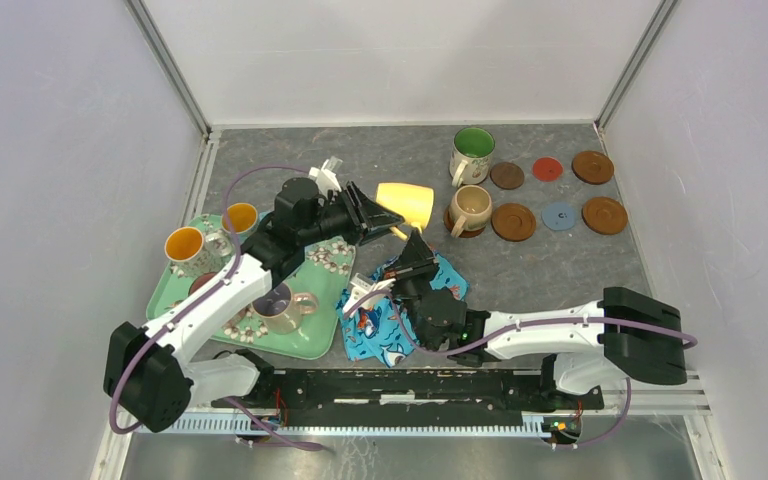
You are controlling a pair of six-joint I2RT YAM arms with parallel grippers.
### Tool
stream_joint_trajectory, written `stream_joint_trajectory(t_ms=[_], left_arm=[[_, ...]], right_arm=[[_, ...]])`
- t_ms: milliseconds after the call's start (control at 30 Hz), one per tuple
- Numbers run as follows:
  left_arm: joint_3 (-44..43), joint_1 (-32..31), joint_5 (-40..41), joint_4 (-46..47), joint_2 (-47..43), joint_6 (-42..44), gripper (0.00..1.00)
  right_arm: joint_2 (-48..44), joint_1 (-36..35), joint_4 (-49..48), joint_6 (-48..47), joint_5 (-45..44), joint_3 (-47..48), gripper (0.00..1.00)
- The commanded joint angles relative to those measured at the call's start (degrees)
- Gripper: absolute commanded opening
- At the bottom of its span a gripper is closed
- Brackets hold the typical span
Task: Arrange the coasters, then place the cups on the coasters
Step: Place the cup on the coaster.
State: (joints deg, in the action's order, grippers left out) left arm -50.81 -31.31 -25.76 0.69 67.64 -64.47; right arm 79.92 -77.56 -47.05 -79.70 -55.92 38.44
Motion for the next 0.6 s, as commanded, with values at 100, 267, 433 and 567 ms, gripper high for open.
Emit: stream_joint_trajectory(t_ms=[100,267,433,567], left_arm=[[0.66,-1.53,2.08,1.77,2.32,0.2,0.37],[0.86,-1.9,2.15,1.68,2.76,0.47,0.18],[4.98,-1.83,3.79,9.2,0.21,-2.77,0.02],[10.69,-1.56,7.42,19.05,-2.93,-9.34,0.02]], right_arm=[[-0.07,-2.28,-12.43,-5.4,1.69,0.35,0.0],[0.1,-2.27,-13.33,-5.82,1.59,0.06,0.0],[0.58,-2.21,-13.98,-4.0,0.03,0.32,0.0],[1.03,-1.98,-13.07,-0.53,-3.3,1.32,0.16]])
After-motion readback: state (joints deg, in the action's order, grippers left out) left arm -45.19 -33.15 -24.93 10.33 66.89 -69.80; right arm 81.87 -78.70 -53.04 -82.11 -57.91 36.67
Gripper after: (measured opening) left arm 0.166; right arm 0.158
